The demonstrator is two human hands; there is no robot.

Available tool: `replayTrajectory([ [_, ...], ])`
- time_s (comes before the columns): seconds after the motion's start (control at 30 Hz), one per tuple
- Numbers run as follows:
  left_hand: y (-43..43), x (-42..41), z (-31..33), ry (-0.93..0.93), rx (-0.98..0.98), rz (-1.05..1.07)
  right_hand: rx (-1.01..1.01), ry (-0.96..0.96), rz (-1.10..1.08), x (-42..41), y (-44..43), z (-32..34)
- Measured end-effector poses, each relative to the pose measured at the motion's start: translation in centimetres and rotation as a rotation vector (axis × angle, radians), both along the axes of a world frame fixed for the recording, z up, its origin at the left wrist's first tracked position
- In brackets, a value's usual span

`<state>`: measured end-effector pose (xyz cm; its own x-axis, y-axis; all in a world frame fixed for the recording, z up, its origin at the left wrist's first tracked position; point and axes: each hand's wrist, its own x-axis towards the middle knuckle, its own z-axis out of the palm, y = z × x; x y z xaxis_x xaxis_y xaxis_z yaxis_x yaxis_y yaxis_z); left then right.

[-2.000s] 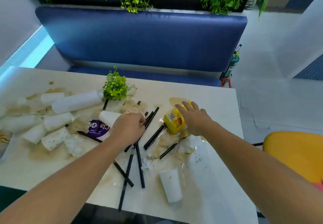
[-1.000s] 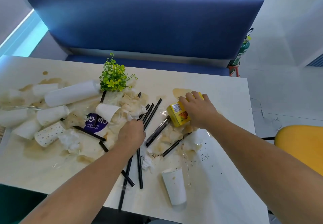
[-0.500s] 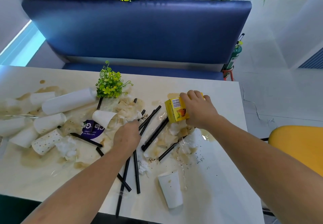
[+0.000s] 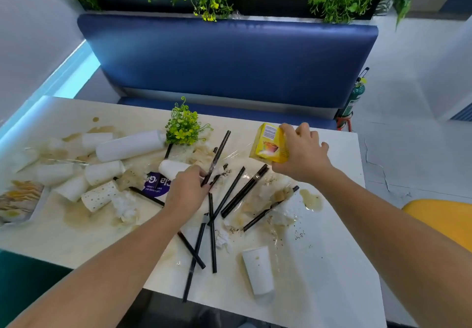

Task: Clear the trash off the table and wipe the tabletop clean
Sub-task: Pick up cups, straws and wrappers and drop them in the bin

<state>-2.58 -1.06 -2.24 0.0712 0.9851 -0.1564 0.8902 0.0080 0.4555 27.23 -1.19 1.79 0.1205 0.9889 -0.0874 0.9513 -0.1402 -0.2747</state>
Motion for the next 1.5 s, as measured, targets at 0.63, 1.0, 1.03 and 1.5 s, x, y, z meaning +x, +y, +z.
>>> replayTrajectory([
  [0.63,-5.8,-14.9,4.9,-0.203,0.085,0.303,-0.006,0.233,0.106,-12.4,-0.3,3.8],
  [1.0,-11.6,-27.0,3.9,-0.334,0.064,0.538,-0.077,0.422,0.27,-29.8,0.7,3.1],
  [1.03,-11.9,-27.7,3.7,-0.351,0.065,0.554,-0.093,0.416,0.281,-31.2,0.7,3.0],
  [1.5,-18.1,-44.2,-1.0,-0.429,0.072,0.783,-0.305,0.419,0.494,-54.1,-1.1,-0.4],
])
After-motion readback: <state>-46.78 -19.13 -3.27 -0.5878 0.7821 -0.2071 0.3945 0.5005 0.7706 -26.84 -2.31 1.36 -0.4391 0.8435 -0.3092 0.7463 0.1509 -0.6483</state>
